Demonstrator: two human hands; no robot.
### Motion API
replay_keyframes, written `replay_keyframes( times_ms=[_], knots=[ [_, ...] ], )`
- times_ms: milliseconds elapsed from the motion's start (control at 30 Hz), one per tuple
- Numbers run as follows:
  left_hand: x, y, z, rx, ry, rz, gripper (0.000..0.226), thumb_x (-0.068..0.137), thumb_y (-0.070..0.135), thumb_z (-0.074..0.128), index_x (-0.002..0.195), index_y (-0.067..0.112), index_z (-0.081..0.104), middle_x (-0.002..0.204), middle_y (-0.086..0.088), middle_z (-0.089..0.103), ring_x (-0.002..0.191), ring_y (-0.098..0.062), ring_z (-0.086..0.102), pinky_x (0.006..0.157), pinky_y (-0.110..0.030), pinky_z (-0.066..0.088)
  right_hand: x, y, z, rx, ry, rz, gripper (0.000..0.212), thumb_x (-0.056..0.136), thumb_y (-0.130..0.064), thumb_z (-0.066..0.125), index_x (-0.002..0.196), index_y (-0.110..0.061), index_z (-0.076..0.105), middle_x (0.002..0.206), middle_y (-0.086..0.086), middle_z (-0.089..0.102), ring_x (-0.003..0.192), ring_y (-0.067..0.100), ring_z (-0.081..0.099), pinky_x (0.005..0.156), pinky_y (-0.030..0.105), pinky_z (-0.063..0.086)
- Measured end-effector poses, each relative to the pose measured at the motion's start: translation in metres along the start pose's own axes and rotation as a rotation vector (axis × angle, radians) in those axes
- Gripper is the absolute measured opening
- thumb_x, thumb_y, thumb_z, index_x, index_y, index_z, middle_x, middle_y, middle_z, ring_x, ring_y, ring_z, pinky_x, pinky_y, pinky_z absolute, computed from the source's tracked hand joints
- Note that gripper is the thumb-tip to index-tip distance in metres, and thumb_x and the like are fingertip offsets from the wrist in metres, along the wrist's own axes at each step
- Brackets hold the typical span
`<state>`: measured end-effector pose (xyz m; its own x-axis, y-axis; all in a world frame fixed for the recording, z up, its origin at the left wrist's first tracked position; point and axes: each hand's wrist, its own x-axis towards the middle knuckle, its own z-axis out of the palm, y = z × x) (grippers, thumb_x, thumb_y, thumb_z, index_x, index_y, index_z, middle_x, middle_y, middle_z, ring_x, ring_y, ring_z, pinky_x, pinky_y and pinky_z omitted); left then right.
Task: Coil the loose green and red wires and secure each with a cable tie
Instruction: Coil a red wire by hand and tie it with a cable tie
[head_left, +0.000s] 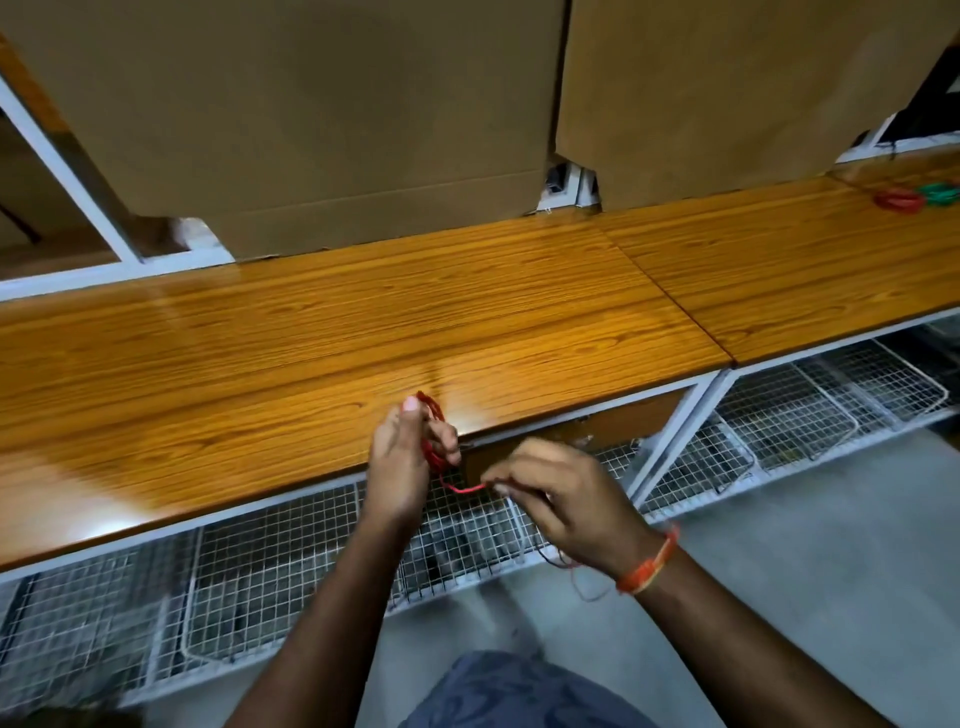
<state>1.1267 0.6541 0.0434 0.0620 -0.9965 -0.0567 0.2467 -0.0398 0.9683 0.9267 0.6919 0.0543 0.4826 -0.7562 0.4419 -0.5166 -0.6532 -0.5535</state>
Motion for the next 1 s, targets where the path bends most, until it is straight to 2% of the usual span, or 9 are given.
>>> replay_keyframes(
  times_ms=[67, 167, 333, 433, 533, 600, 700, 867, 1000],
  knots=[
    [-0.004, -0.001, 0.005, 0.087, -0.119, 0.022, 0.04, 0.112, 0.032, 0.031, 0.094, 0.001, 0.05, 0.062, -0.006, 0.058, 0.053, -0.018, 0.051, 0.054, -0.027, 0.046, 0.028, -0.009, -0.007, -0.056, 0.062, -0.054, 0.019, 0.098, -0.021, 0.063, 0.108, -0.011, 0.076, 0.092, 0.001, 0.066, 0.086, 0.016, 0.059, 0.073, 0.03, 0.048],
    [-0.007, 0.001, 0.008, -0.041, -0.276, -0.058, 0.044, 0.108, 0.037, 0.032, 0.081, 0.006, 0.047, 0.052, 0.0, 0.036, 0.043, -0.012, 0.029, 0.042, -0.022, 0.029, 0.057, -0.011, -0.015, -0.067, 0.121, -0.087, 0.015, 0.094, -0.019, 0.069, 0.102, -0.01, 0.077, 0.093, 0.002, 0.069, 0.089, 0.019, 0.062, 0.077, 0.031, 0.049],
    [-0.011, 0.013, 0.001, -0.179, -0.407, -0.228, 0.054, 0.104, 0.057, 0.035, 0.084, 0.01, 0.051, 0.052, 0.007, 0.024, 0.041, -0.006, 0.017, 0.041, -0.016, 0.02, 0.073, 0.002, -0.01, 0.066, 0.228, 0.121, 0.014, 0.091, -0.021, 0.077, 0.104, -0.021, 0.078, 0.095, -0.004, 0.068, 0.086, 0.019, 0.062, 0.071, 0.04, 0.051],
    [-0.009, 0.02, -0.006, -0.238, -0.493, -0.22, 0.035, 0.101, 0.043, 0.045, 0.081, 0.014, 0.049, 0.052, 0.008, 0.026, 0.041, -0.006, 0.018, 0.039, -0.015, 0.022, 0.064, 0.009, 0.005, 0.14, 0.204, 0.225, 0.02, 0.099, -0.029, 0.066, 0.115, -0.024, 0.076, 0.102, -0.006, 0.064, 0.099, 0.012, 0.062, 0.082, 0.036, 0.054],
    [-0.008, 0.022, -0.005, -0.297, -0.561, -0.258, 0.033, 0.102, 0.038, 0.044, 0.08, 0.014, 0.048, 0.052, 0.008, 0.024, 0.04, -0.004, 0.018, 0.038, -0.013, 0.023, 0.05, 0.008, 0.02, 0.33, 0.152, 0.314, 0.039, 0.106, -0.039, 0.045, 0.119, -0.015, 0.074, 0.109, 0.002, 0.058, 0.111, 0.015, 0.059, 0.098, 0.034, 0.049],
    [-0.011, 0.02, 0.001, -0.331, -0.58, -0.276, 0.033, 0.103, 0.037, 0.042, 0.081, 0.013, 0.046, 0.051, 0.009, 0.025, 0.039, -0.003, 0.02, 0.038, -0.012, 0.023, 0.043, 0.001, 0.03, 0.443, 0.209, 0.437, 0.057, 0.104, -0.056, 0.039, 0.104, -0.01, 0.072, 0.1, 0.009, 0.063, 0.1, 0.017, 0.063, 0.091, 0.049, 0.05],
    [-0.013, 0.013, 0.014, -0.303, -0.554, -0.267, 0.034, 0.104, 0.037, 0.041, 0.08, 0.014, 0.047, 0.05, 0.009, 0.028, 0.039, -0.004, 0.02, 0.038, -0.014, 0.022, 0.033, -0.006, 0.043, 0.385, 0.392, 0.642, 0.075, 0.095, -0.078, 0.033, 0.083, -0.012, 0.067, 0.074, 0.003, 0.069, 0.07, 0.019, 0.063, 0.067, 0.053, 0.05],
    [-0.018, -0.002, 0.041, -0.055, -0.464, -0.216, 0.037, 0.111, 0.033, 0.038, 0.086, 0.009, 0.05, 0.056, 0.004, 0.035, 0.046, -0.009, 0.028, 0.044, -0.021, 0.032, 0.018, 0.001, 0.037, 0.0, 0.561, 0.646, 0.069, 0.103, -0.061, 0.023, 0.074, -0.014, 0.064, 0.059, 0.004, 0.062, 0.054, 0.021, 0.06, 0.051, 0.041, 0.046],
    [-0.007, 0.003, 0.06, -0.102, -0.583, -0.37, 0.034, 0.106, 0.024, 0.038, 0.083, 0.007, 0.057, 0.056, 0.0, 0.04, 0.048, -0.015, 0.037, 0.053, -0.028, 0.042, 0.004, 0.021, 0.015, -0.029, 0.522, 0.576, 0.065, 0.105, -0.059, 0.021, 0.072, -0.016, 0.058, 0.056, 0.002, 0.057, 0.051, 0.02, 0.057, 0.047, 0.038, 0.044]
  ],
)
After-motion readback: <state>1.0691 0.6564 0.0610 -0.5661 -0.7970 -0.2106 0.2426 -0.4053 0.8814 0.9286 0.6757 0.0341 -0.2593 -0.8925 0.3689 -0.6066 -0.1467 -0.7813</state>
